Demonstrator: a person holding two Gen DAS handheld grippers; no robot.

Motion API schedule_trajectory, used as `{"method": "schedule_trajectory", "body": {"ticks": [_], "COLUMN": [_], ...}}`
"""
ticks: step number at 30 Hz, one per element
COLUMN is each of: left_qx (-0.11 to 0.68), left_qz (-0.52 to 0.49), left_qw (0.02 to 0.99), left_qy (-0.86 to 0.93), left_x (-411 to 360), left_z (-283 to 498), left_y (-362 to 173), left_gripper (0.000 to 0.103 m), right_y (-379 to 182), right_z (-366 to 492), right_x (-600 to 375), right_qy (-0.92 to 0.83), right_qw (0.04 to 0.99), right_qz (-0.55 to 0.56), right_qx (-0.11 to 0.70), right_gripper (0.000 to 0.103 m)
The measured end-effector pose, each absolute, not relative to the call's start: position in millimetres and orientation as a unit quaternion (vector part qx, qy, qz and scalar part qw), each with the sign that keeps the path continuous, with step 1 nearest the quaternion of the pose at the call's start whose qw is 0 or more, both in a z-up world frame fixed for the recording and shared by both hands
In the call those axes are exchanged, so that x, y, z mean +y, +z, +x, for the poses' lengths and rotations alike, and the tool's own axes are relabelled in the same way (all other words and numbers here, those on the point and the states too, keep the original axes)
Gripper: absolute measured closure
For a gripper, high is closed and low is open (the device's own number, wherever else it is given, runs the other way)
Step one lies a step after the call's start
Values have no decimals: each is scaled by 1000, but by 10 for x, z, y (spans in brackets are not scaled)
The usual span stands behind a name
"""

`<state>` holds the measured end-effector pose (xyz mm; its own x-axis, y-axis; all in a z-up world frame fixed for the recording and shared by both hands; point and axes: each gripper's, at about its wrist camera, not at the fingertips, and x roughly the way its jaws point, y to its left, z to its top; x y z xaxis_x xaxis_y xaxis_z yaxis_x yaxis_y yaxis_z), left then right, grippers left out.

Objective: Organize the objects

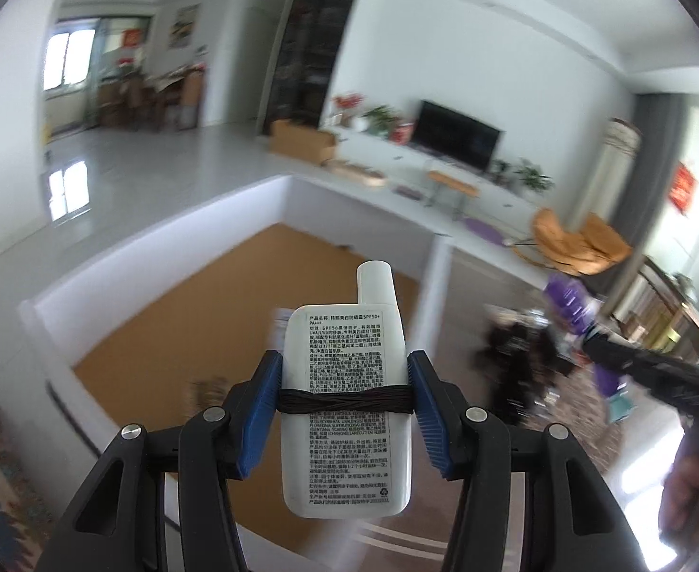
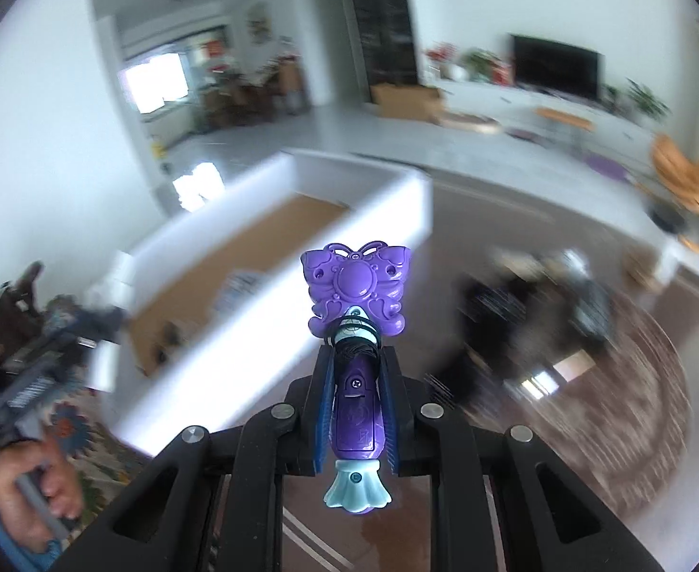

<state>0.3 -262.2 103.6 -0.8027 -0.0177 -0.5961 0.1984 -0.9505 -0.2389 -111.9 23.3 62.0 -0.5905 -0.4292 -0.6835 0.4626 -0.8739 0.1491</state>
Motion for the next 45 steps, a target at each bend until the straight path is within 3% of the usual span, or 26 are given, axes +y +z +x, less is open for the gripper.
{"method": "schedule_trajectory", "body": {"ticks": [6, 14, 15, 16, 17, 18, 19, 20, 22, 26, 30, 34, 41, 45], "left_qx": [161, 161, 164, 168, 167, 164, 166, 164, 152, 151, 134, 110, 89, 34], "left_qz": [356, 419, 430, 440, 447, 449, 447, 444, 443, 425, 376, 333, 260, 254], "left_qw": [107, 157, 161, 163, 163, 162, 156, 153, 160, 170, 186, 174, 50, -53], "left_qy": [-914, -879, -873, -867, -863, -863, -865, -867, -869, -876, -898, -920, -960, -965], "left_x": [-3172, -3418, -3434, -3447, -3446, -3431, -3418, -3401, -3376, -3345, -3236, -2954, -1906, -1080], "left_z": [-327, -628, -674, -697, -714, -714, -710, -708, -714, -625, -458, -220, 117, 225], "left_y": [818, 475, 431, 383, 356, 350, 372, 396, 411, 430, 555, 676, 1025, 1052], "left_gripper": [50, 49, 47, 34, 28, 16, 3, 0, 0, 0, 0, 0, 0, 0], "right_y": [773, 361, 318, 230, 170, 99, 62, 38, 41, 99, 169, 88, -268, -563], "right_z": [-1373, -1819, -1836, -1878, -1901, -1923, -1942, -1929, -1883, -1796, -1668, -1470, -1045, -804], "right_x": [-858, -1729, -1789, -1867, -1920, -1979, -1983, -1985, -1934, -1697, -1274, -586, 877, 1774], "right_qy": [-878, -855, -852, -847, -842, -838, -836, -838, -846, -861, -884, -905, -932, -931], "right_qw": [319, 328, 329, 331, 332, 331, 329, 329, 328, 314, 293, 254, 116, 20], "right_qz": [355, 400, 404, 413, 420, 428, 431, 429, 412, 392, 357, 328, 325, 349], "right_qx": [43, 45, 49, 56, 63, 73, 77, 81, 84, 79, 70, 93, 116, 105], "right_gripper": [84, 84, 83, 82, 69, 44, 33, 23, 21, 20, 10, 9, 9, 9]}}
